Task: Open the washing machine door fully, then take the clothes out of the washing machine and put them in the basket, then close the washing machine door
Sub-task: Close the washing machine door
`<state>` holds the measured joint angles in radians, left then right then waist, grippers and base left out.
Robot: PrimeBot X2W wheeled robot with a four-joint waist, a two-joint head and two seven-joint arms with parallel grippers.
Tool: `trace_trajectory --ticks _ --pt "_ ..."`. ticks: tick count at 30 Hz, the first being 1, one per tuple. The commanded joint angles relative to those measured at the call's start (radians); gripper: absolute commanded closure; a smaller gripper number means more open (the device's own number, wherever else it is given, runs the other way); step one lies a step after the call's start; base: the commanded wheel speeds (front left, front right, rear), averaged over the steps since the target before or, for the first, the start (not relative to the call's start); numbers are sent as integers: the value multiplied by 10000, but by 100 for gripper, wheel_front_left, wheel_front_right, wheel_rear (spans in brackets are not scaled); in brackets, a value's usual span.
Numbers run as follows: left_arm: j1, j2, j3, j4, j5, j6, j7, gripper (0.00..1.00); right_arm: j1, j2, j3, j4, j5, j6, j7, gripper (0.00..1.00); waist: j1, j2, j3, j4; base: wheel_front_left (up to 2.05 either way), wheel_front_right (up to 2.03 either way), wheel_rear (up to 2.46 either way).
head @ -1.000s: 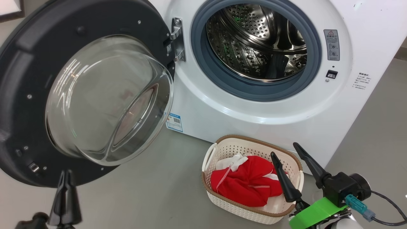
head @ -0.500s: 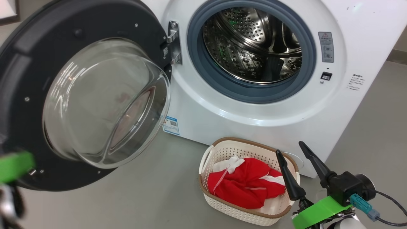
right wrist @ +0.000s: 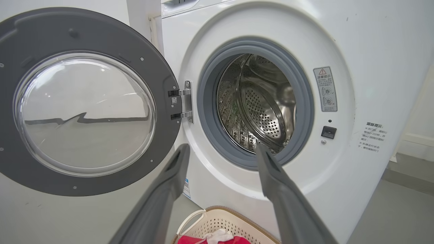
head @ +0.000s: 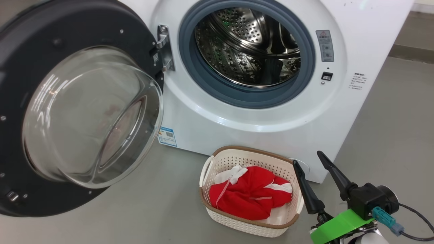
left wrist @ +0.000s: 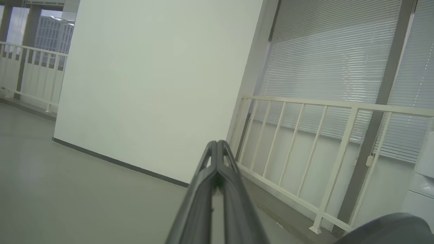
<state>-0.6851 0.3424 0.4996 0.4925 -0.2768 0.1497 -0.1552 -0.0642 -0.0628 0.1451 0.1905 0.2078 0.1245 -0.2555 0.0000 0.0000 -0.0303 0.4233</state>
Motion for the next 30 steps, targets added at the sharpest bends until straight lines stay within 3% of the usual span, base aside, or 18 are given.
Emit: trace_trajectory --ticks 1,11,20,30 --pt "-478 630 312 139 -209 -62 217 100 -200 -48 218 -240 -70 62 -63 0 0 0 28 -76 0 0 0" --pt "-1664 642 1746 2599 -2788 -190 3719 100 -212 -102 298 -230 -58 62 -63 0 0 0 181 -383 0 0 0" --pt "-1439 703 1880 2626 -3675 -484 6212 100 -236 -254 356 -214 -47 62 -63 0 0 0 311 -491 0 0 0" --pt "-953 569 1772 2267 -4434 -1417 7925 100 -223 -222 393 -200 33 62 -63 0 0 0 345 -370 0 0 0"
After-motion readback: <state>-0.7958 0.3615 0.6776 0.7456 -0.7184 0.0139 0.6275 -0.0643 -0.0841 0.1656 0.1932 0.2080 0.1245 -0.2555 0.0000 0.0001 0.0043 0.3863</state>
